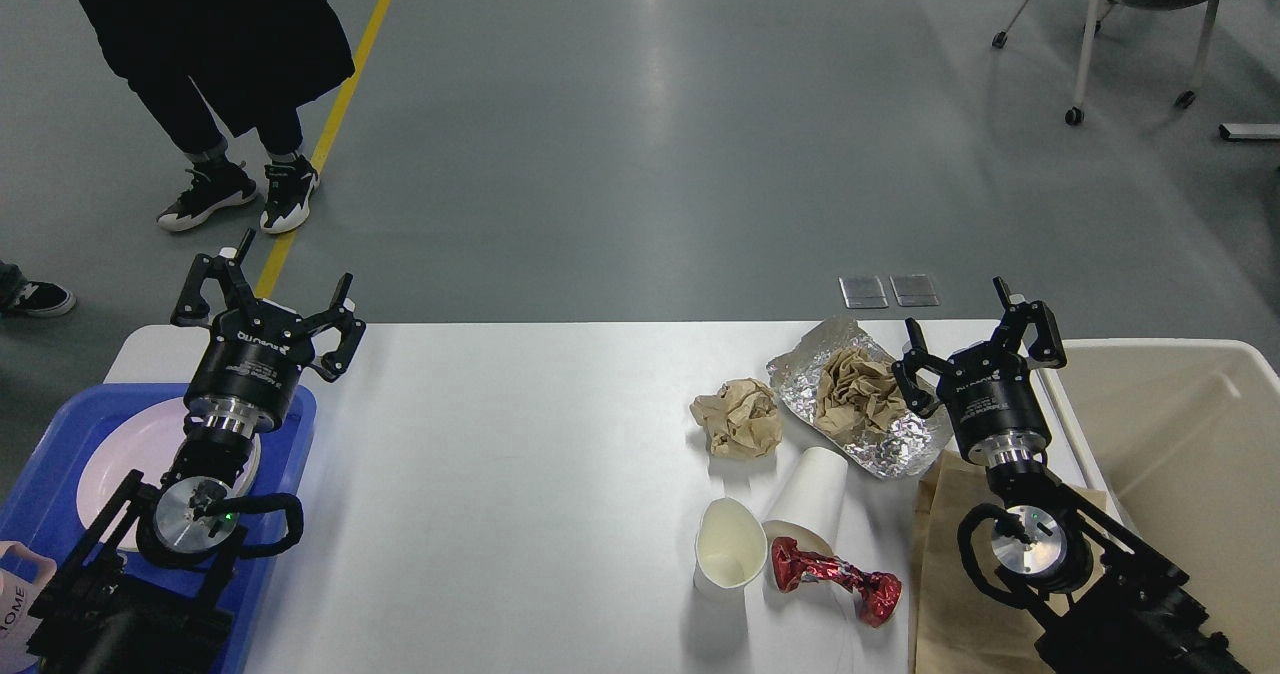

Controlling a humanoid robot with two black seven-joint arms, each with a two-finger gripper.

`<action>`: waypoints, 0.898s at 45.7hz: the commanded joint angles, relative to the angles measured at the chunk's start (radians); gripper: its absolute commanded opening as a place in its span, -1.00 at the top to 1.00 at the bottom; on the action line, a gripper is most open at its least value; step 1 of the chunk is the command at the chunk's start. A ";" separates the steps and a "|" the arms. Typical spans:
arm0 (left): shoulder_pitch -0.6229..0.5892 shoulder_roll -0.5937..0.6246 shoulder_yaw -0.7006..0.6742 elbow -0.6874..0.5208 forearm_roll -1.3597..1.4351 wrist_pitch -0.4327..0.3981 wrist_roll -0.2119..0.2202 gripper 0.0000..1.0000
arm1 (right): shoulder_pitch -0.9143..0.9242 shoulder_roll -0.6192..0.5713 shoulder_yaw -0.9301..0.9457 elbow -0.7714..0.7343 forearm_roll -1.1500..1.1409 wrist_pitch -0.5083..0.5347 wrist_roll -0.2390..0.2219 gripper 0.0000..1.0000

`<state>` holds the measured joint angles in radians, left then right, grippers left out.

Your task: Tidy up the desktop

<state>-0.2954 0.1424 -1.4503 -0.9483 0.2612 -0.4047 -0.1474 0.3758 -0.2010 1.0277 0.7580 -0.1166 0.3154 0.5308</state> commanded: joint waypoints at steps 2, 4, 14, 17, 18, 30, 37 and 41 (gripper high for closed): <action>0.013 -0.007 -0.007 -0.003 -0.005 0.000 0.002 -0.93 | 0.000 0.000 0.000 0.000 0.000 -0.001 0.000 -1.00; 0.015 -0.009 -0.010 -0.003 -0.005 0.001 0.008 -0.93 | 0.000 0.000 0.000 0.000 0.000 -0.001 0.000 -1.00; 0.065 -0.032 -0.056 -0.032 0.013 0.012 0.051 -0.93 | 0.000 0.000 0.000 0.000 0.000 0.001 0.000 -1.00; 0.065 -0.030 -0.071 -0.032 0.013 0.012 0.054 -0.93 | 0.000 0.000 0.000 0.000 0.000 0.001 0.000 -1.00; 0.065 -0.029 -0.074 -0.032 0.013 0.012 0.055 -0.93 | 0.000 0.000 0.000 0.000 0.000 0.001 0.000 -1.00; 0.061 -0.003 -0.078 -0.033 0.001 -0.003 0.046 -0.93 | 0.000 0.000 0.000 0.000 0.000 -0.001 0.000 -1.00; 0.068 0.003 -0.068 -0.033 0.001 -0.054 0.040 -0.93 | 0.000 0.000 0.002 0.000 0.000 0.001 0.000 -1.00; 0.084 -0.001 -0.065 -0.033 0.003 -0.092 0.040 -0.93 | 0.000 0.000 0.002 -0.002 0.000 0.001 0.000 -1.00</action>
<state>-0.2286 0.1448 -1.5227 -0.9819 0.2623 -0.4491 -0.1069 0.3758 -0.2010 1.0284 0.7577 -0.1165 0.3159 0.5308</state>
